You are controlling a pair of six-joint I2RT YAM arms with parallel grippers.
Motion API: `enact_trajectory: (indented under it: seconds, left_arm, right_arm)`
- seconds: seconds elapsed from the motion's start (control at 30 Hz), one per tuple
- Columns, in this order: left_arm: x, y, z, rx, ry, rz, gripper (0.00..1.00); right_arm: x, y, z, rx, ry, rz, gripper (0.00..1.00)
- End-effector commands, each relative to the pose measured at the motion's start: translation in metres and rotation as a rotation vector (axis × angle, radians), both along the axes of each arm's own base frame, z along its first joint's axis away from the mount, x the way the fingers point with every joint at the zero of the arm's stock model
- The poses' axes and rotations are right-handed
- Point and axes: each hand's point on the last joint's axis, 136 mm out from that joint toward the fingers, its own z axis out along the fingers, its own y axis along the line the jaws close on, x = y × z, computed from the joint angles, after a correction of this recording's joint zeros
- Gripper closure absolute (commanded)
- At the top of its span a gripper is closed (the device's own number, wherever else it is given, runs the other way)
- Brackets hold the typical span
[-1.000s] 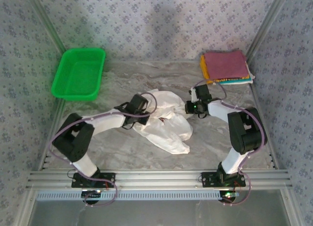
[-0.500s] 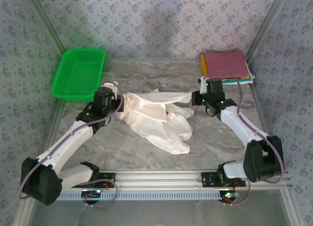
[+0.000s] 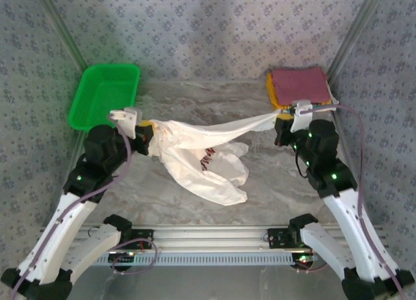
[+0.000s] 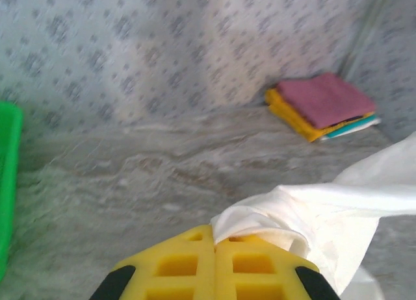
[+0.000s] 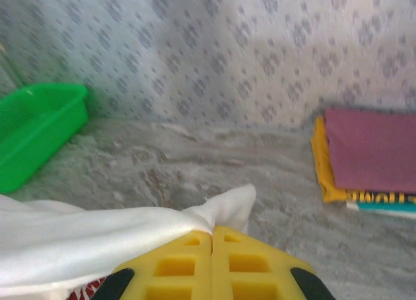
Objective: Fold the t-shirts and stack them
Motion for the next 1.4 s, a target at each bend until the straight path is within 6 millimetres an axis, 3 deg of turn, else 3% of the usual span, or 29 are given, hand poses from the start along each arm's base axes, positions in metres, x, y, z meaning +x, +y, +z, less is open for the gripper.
enact_trajectory:
  seconds: [0.0, 0.13, 0.27, 0.4, 0.47, 0.53, 0.6, 0.63, 0.67, 0.73, 0.77, 0.83, 0.9, 0.93, 1.0, 1.03, 1.07, 1.2, 1.23, 1.3, 1.37]
  left_arm:
    - [-0.031, -0.024, 0.032, -0.053, -0.056, -0.196, 1.0]
    - [-0.056, -0.052, 0.051, -0.086, -0.078, -0.346, 1.0]
    - [-0.061, -0.052, 0.071, -0.1, -0.129, -0.34, 1.0]
    - [-0.049, -0.044, 0.09, -0.088, -0.195, -0.27, 1.0]
    - [-0.024, -0.039, 0.089, -0.037, -0.187, -0.194, 1.0]
    - [0.002, -0.039, 0.082, -0.027, -0.16, -0.18, 0.92]
    - [0.038, -0.03, 0.063, -0.082, -0.106, -0.151, 0.9]
    - [0.057, -0.024, 0.05, -0.105, -0.073, -0.133, 0.81]
    - [0.078, -0.016, 0.031, -0.111, -0.034, -0.095, 0.65]
    - [0.109, -0.001, -0.01, -0.076, 0.025, -0.018, 0.48]
    - [0.122, 0.006, -0.031, -0.049, 0.058, 0.012, 0.41]
    - [0.133, 0.008, -0.069, 0.011, 0.133, 0.031, 0.37]
    - [0.132, 0.001, -0.095, 0.035, 0.194, 0.011, 0.34]
    - [0.126, -0.006, -0.106, 0.067, 0.208, 0.003, 0.33]
    - [0.11, -0.025, -0.123, 0.172, 0.221, -0.026, 0.31]
    - [0.101, -0.036, -0.13, 0.217, 0.234, -0.052, 0.27]
    - [0.091, -0.047, -0.137, 0.247, 0.249, -0.085, 0.25]
    - [0.059, -0.088, -0.168, 0.272, 0.349, -0.217, 0.22]
    - [0.054, -0.098, -0.177, 0.295, 0.369, -0.236, 0.14]
    - [0.049, -0.121, -0.193, 0.369, 0.372, -0.306, 0.1]
    - [0.057, -0.144, -0.205, 0.447, 0.353, -0.355, 0.09]
  right_arm:
    - [-0.021, -0.003, 0.022, -0.062, -0.056, 0.003, 1.0]
    - [-0.035, 0.0, 0.051, -0.061, -0.122, 0.02, 1.0]
    - [-0.034, -0.016, 0.074, -0.058, -0.153, -0.072, 1.0]
    - [-0.016, -0.036, 0.086, -0.083, -0.141, -0.208, 1.0]
    - [0.005, -0.041, 0.079, -0.091, -0.083, -0.249, 1.0]
    - [0.03, -0.045, 0.063, -0.058, -0.002, -0.271, 1.0]
    - [0.058, -0.052, 0.037, 0.006, 0.108, -0.292, 1.0]
    - [0.074, -0.056, 0.021, 0.034, 0.162, -0.313, 1.0]
    - [0.089, -0.058, 0.005, 0.053, 0.209, -0.325, 1.0]
    - [0.115, -0.062, -0.025, 0.077, 0.291, -0.362, 1.0]
    - [0.128, -0.066, -0.041, 0.08, 0.338, -0.379, 1.0]
    - [0.149, -0.069, -0.064, 0.108, 0.409, -0.383, 0.88]
    - [0.167, -0.068, -0.078, 0.132, 0.425, -0.36, 0.87]
    - [0.173, -0.068, -0.082, 0.127, 0.424, -0.353, 0.99]
    - [0.18, -0.065, -0.092, 0.118, 0.433, -0.342, 0.99]
    - [0.181, -0.066, -0.096, 0.118, 0.441, -0.35, 0.79]
    - [0.182, -0.068, -0.101, 0.113, 0.45, -0.36, 0.66]
    - [0.176, -0.057, -0.112, 0.111, 0.484, -0.307, 0.63]
    - [0.169, -0.051, -0.119, 0.113, 0.494, -0.289, 0.61]
    - [0.156, -0.043, -0.133, 0.146, 0.504, -0.263, 0.57]
    - [0.137, -0.048, -0.157, 0.205, 0.527, -0.285, 0.54]
